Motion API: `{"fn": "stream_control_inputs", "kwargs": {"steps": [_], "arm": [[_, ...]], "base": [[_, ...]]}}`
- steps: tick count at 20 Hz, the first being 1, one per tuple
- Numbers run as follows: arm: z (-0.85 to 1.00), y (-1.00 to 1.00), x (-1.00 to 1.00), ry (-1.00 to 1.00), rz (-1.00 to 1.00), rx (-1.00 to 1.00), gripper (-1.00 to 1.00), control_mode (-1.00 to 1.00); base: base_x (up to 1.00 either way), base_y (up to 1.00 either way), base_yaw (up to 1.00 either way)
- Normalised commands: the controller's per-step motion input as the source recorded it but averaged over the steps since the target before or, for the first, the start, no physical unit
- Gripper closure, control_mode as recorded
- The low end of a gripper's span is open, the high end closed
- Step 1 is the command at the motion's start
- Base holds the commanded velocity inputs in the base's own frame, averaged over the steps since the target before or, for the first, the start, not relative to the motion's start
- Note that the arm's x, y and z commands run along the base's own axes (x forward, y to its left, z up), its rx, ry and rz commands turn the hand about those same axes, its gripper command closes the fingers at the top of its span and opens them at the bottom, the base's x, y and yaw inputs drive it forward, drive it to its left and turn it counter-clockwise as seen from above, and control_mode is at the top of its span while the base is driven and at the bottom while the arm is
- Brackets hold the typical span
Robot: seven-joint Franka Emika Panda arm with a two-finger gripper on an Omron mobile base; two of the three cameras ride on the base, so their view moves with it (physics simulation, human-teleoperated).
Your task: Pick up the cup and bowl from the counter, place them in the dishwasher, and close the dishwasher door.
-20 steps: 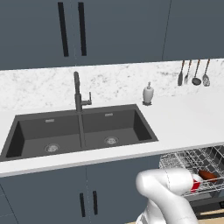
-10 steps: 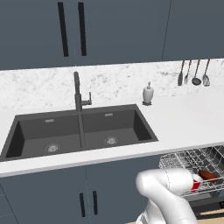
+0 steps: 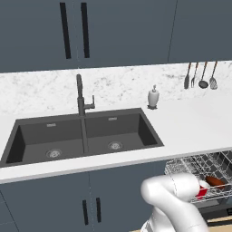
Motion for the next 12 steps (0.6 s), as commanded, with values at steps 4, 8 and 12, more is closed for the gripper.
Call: {"fn": "stream_control_inputs", "kwargs": {"steps": [4,8,12], "arm": [[0.24,0.51,0.89,-0.10,0.13,0.00,-1.00,-1.00],[0.27,0.75,0.89,-0.17,0.00,-0.03,-1.00,-1.00],[0.27,0.92,1.00,-0.13,-0.02,-0.06,-1.00,-1.00]], "base": [[0.00,0.00,0.00],[0.00,0.00,0.00],[0.00,0.00,0.00]]}}
